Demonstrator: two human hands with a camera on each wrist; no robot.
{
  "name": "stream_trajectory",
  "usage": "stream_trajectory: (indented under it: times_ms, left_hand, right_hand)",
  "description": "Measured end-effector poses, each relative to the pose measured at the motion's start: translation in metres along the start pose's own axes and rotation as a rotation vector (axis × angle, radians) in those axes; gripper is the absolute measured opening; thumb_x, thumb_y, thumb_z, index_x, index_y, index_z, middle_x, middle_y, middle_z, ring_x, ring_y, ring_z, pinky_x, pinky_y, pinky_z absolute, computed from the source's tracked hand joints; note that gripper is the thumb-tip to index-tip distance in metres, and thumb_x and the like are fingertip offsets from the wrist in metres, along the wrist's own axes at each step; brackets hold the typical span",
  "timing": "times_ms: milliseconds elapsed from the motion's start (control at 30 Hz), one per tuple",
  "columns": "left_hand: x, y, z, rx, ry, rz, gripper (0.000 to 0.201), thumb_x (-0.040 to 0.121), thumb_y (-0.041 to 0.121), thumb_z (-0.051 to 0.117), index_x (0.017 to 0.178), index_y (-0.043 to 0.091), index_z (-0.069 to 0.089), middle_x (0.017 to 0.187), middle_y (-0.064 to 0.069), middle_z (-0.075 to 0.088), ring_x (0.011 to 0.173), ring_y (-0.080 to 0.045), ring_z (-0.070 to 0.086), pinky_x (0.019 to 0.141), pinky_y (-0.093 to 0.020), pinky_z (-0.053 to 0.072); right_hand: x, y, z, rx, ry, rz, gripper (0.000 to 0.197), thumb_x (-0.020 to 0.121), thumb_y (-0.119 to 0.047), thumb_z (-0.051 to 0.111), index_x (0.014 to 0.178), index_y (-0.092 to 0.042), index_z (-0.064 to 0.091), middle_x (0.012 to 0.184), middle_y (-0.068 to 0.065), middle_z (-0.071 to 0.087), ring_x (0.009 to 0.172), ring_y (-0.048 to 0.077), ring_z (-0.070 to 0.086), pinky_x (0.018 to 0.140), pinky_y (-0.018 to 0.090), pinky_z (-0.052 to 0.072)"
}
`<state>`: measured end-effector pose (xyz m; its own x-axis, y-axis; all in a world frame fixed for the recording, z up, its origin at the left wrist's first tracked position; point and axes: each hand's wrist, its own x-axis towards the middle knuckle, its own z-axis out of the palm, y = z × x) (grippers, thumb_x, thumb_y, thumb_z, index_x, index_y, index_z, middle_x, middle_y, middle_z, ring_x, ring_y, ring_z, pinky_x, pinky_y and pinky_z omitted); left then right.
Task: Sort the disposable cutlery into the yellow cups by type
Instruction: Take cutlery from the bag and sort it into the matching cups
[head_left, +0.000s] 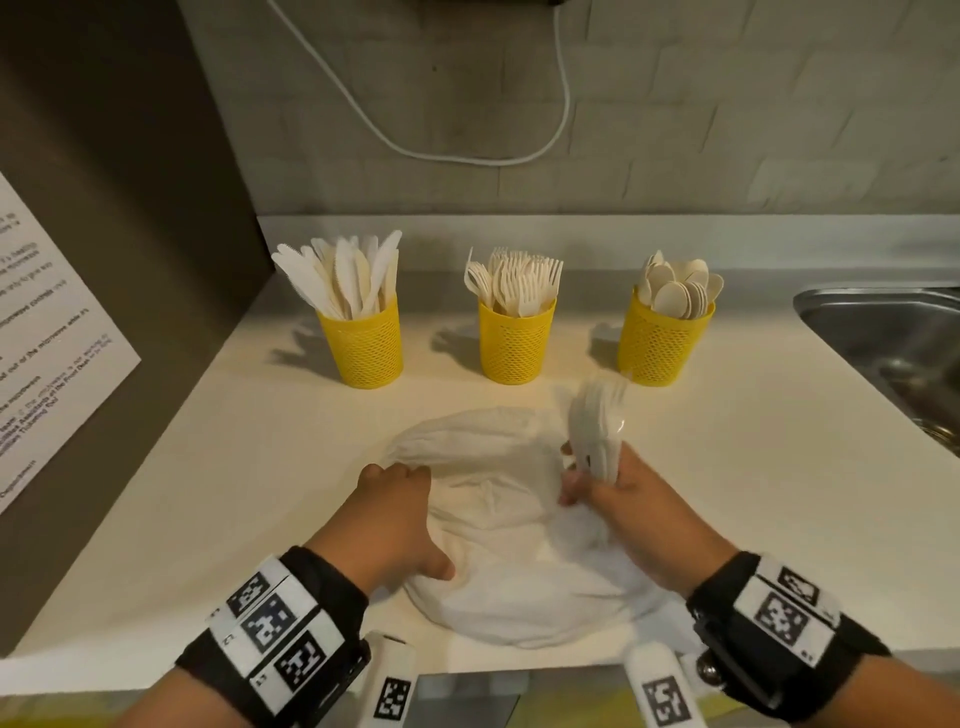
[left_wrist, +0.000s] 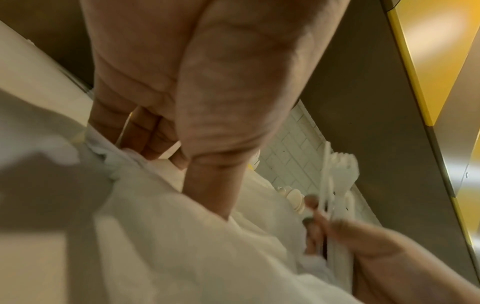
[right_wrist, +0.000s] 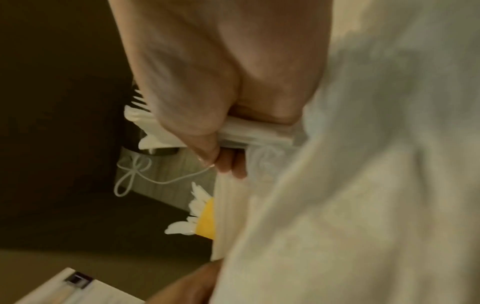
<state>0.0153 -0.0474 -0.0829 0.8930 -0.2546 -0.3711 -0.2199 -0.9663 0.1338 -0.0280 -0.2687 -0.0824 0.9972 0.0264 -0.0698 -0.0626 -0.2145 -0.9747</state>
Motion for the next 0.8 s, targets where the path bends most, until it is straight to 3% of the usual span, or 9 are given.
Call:
stream_trajectory:
  times_ms: [67, 100, 200, 267, 367, 467, 533, 667, 800]
  left_hand:
    - [0.001, -0.002, 0.000, -0.007, 0.004, -0.008, 0.092, 0.064, 0.054, 0.073, 0.137, 0.018, 0.031, 0.138, -0.002, 0.040, 0.124, -0.027, 0.033, 0.098, -0.029, 0.036]
    - [0.002, -0.003, 0.000, -0.004, 0.010, -0.013, 0.092, 0.064, 0.054, 0.073, 0.138, 0.018, 0.031, 0.139, -0.002, 0.040, 0.124, -0.027, 0.033, 0.099, -0.030, 0.035]
    - [0.005, -0.008, 0.000, 0.016, 0.022, -0.031, 0.093, 0.065, 0.056, 0.072, 0.139, 0.018, 0.030, 0.141, -0.002, 0.038, 0.126, -0.027, 0.034, 0.103, -0.029, 0.033]
    - [0.006, -0.009, -0.002, 0.029, 0.020, -0.037, 0.090, 0.067, 0.055, 0.071, 0.138, 0.018, 0.031, 0.140, -0.002, 0.038, 0.126, -0.026, 0.034, 0.102, -0.029, 0.034]
    - [0.008, -0.007, -0.007, 0.006, 0.015, -0.034, 0.080, 0.069, 0.051, 0.070, 0.135, 0.019, 0.038, 0.137, -0.001, 0.043, 0.125, -0.026, 0.036, 0.098, -0.029, 0.037]
    - [0.012, -0.005, -0.018, -0.060, 0.073, 0.004, 0.063, 0.073, 0.045, 0.068, 0.128, 0.020, 0.049, 0.133, -0.001, 0.049, 0.121, -0.024, 0.045, 0.095, -0.027, 0.040]
    - [0.011, 0.000, -0.031, -0.164, 0.206, 0.064, 0.050, 0.081, 0.038, 0.065, 0.126, 0.020, 0.053, 0.128, 0.001, 0.052, 0.114, -0.018, 0.052, 0.089, -0.023, 0.040]
    - [0.004, 0.024, -0.066, -0.622, 0.579, 0.255, 0.009, 0.084, 0.027, 0.064, 0.091, 0.031, 0.060, 0.075, 0.014, 0.057, 0.066, 0.003, 0.053, 0.060, -0.009, 0.038]
    - [0.010, 0.054, -0.083, -0.982, 0.594, 0.306, 0.024, 0.076, 0.037, 0.071, 0.089, 0.036, 0.051, 0.075, 0.010, 0.059, 0.064, -0.009, 0.060, 0.063, -0.028, 0.051]
  right_hand:
    - [0.001, 0.009, -0.005, -0.103, -0.039, 0.063, 0.007, 0.092, -0.017, 0.054, 0.095, -0.020, 0.059, 0.079, -0.008, 0.062, 0.061, -0.005, 0.055, 0.056, 0.014, 0.041]
    - [0.003, 0.012, -0.010, -0.105, -0.014, 0.069, 0.006, 0.092, -0.018, 0.055, 0.095, -0.019, 0.060, 0.082, -0.007, 0.065, 0.066, -0.003, 0.059, 0.062, 0.016, 0.043]
    - [0.014, 0.008, -0.033, 0.173, 0.144, 0.074, 0.007, 0.094, -0.016, 0.052, 0.096, -0.015, 0.058, 0.077, -0.001, 0.068, 0.078, 0.017, 0.064, 0.080, 0.035, 0.047]
    - [0.022, -0.004, -0.046, 0.466, 0.207, 0.026, 0.008, 0.097, -0.015, 0.045, 0.096, -0.016, 0.053, 0.069, 0.004, 0.062, 0.069, 0.021, 0.062, 0.075, 0.041, 0.051]
    - [0.026, -0.031, -0.056, 0.613, 0.183, -0.018, 0.011, 0.096, -0.019, 0.042, 0.098, -0.023, 0.052, 0.065, 0.003, 0.052, 0.055, 0.016, 0.050, 0.059, 0.034, 0.046]
    - [0.030, -0.046, -0.043, 0.589, 0.100, -0.012, 0.009, 0.094, -0.020, 0.046, 0.098, -0.020, 0.054, 0.062, 0.001, 0.046, 0.049, 0.012, 0.041, 0.048, 0.025, 0.038]
    - [0.034, -0.050, -0.029, 0.525, 0.051, 0.012, 0.008, 0.096, -0.019, 0.046, 0.094, -0.016, 0.054, 0.060, 0.000, 0.044, 0.047, 0.011, 0.038, 0.045, 0.023, 0.033]
    - [0.041, -0.050, 0.002, 0.290, -0.018, 0.005, 0.011, 0.096, -0.021, 0.048, 0.086, -0.017, 0.047, 0.062, -0.001, 0.040, 0.051, 0.011, 0.035, 0.047, 0.025, 0.031]
    - [0.048, -0.042, 0.028, -0.026, 0.000, -0.033, 0.007, 0.095, -0.026, 0.045, 0.097, -0.024, 0.051, 0.062, -0.008, 0.041, 0.054, 0.009, 0.035, 0.051, 0.026, 0.031]
